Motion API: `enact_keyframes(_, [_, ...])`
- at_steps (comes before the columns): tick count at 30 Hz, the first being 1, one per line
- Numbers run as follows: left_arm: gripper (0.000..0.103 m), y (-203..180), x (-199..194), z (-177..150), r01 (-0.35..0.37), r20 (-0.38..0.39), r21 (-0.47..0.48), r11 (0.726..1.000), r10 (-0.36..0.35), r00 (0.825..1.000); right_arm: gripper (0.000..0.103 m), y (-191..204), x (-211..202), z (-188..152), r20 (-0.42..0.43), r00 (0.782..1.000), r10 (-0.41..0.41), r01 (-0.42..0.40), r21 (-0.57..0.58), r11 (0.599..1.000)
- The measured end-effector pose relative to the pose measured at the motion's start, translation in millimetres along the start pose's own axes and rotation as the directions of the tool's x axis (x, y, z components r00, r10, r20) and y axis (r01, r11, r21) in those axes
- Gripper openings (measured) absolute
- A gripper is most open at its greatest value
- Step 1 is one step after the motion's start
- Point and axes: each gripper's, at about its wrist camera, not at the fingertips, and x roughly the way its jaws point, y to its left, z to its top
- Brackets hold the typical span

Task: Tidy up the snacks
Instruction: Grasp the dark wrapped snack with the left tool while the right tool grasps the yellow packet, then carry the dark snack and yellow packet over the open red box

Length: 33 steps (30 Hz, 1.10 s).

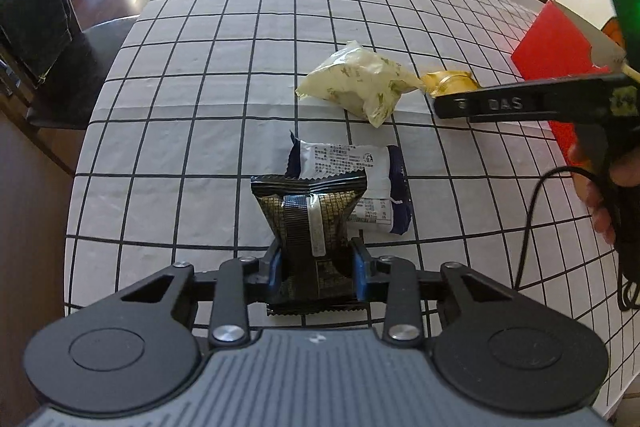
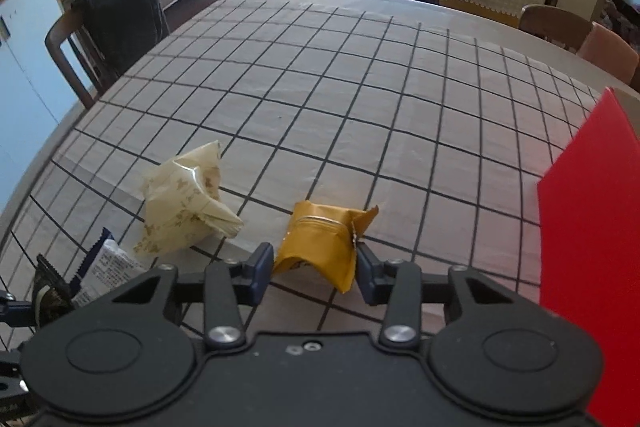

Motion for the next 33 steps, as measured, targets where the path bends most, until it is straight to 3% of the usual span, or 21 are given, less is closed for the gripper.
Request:
enact_keyframes(11, [0.032,-4,-25,-2,0.005,0.037,-0.013,1.0,-0.004,0.999,0.042,-11,-60,-16,0.056,0.998,0.036,-0.038,0.027,0.999])
enact_keyframes(17, [0.032,-16,-51,4,0.016,0.093,0.017,1.0,-0.017,0.995,0.042,-21,-110,-20,0.119,0.992,0.04,-0.043,0.025,0.999])
enact_keyframes(25, [0.032,-55,-82,25,0.054,0.152,0.079,0.995,-0.066,0.986,0.042,-56,-161,-22,0.175,0.984,0.027,-0.044,0.095,0.995])
enact_keyframes(33, [0.032,-112,-100,49,0.098,0.185,0.162,0.982,-0.128,0.974,0.042,-103,-199,-27,0.224,0.974,-0.037,0.004,0.143,0.99])
